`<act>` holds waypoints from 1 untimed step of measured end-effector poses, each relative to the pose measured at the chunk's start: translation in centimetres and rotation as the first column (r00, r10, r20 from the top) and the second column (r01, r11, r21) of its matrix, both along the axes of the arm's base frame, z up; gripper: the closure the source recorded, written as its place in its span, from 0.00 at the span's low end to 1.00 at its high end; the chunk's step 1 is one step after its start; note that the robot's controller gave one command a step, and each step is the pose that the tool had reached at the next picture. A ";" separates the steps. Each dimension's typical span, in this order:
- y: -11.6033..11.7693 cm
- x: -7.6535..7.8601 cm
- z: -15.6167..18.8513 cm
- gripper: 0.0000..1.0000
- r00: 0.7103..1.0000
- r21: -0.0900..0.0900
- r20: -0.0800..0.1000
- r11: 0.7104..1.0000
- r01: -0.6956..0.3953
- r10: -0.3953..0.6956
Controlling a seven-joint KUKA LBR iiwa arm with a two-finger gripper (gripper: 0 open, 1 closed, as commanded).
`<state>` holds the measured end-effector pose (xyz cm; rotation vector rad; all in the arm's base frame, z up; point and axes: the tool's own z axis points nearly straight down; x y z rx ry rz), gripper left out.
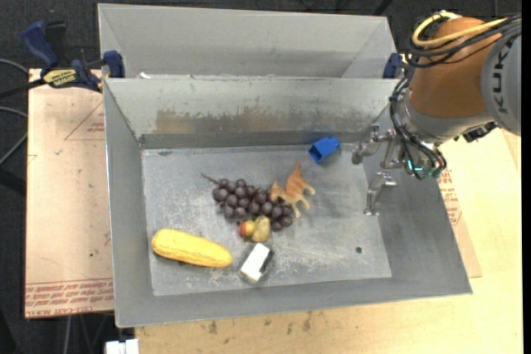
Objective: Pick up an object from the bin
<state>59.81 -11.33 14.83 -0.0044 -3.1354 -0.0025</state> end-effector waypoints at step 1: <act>0.0 0.2 0.5 0.00 1.000 -0.001 0.008 1.000 -0.002 0.002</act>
Offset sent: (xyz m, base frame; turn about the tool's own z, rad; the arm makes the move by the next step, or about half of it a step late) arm 0.0180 0.1112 -0.0783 -0.0529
